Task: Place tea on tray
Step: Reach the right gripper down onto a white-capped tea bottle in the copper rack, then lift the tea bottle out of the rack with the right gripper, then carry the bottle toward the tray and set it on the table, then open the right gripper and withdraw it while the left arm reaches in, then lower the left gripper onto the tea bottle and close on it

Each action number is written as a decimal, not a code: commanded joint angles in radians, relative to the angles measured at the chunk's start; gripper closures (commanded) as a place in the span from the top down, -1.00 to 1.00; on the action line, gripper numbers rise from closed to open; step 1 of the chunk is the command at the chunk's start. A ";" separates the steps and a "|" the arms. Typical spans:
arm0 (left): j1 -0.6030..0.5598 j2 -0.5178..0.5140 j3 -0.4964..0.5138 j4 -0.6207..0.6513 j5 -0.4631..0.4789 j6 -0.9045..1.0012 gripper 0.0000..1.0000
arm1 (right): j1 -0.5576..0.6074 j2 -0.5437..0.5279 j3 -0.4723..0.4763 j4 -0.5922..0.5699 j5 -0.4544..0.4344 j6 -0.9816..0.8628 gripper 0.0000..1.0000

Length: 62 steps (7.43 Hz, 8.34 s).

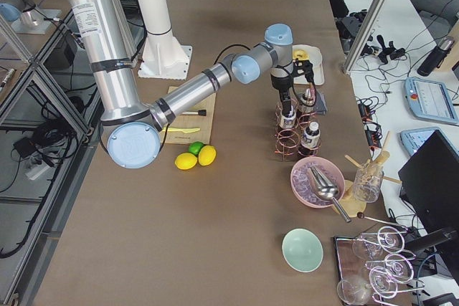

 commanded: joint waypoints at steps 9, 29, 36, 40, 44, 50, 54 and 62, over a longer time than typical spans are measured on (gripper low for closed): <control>0.004 0.001 -0.004 -0.004 0.000 0.007 0.98 | -0.063 -0.005 -0.051 0.142 -0.074 0.186 0.32; 0.010 -0.003 -0.012 -0.002 -0.002 -0.002 0.98 | -0.332 0.498 0.172 -0.558 -0.110 0.628 -1.00; 0.033 -0.009 -0.018 -0.002 -0.002 -0.040 0.98 | -0.679 0.696 -0.095 -0.409 -0.355 0.901 -1.00; 0.033 -0.008 -0.018 -0.004 -0.002 -0.040 0.98 | -0.705 0.693 -0.098 -0.412 -0.399 0.899 -1.00; 0.033 -0.005 -0.019 -0.004 -0.002 -0.040 0.98 | -0.714 0.693 -0.094 -0.414 -0.422 0.893 1.00; 0.235 -0.109 -0.203 -0.001 0.033 -0.511 0.98 | -0.465 0.411 0.139 -0.444 -0.238 0.530 1.00; 0.638 -0.323 -0.277 0.019 0.356 -1.027 0.99 | -0.221 -0.084 0.160 0.011 -0.052 0.190 1.00; 1.168 -0.813 -0.174 0.490 0.932 -1.355 0.98 | 0.280 -0.468 -0.032 0.241 0.223 -0.499 1.00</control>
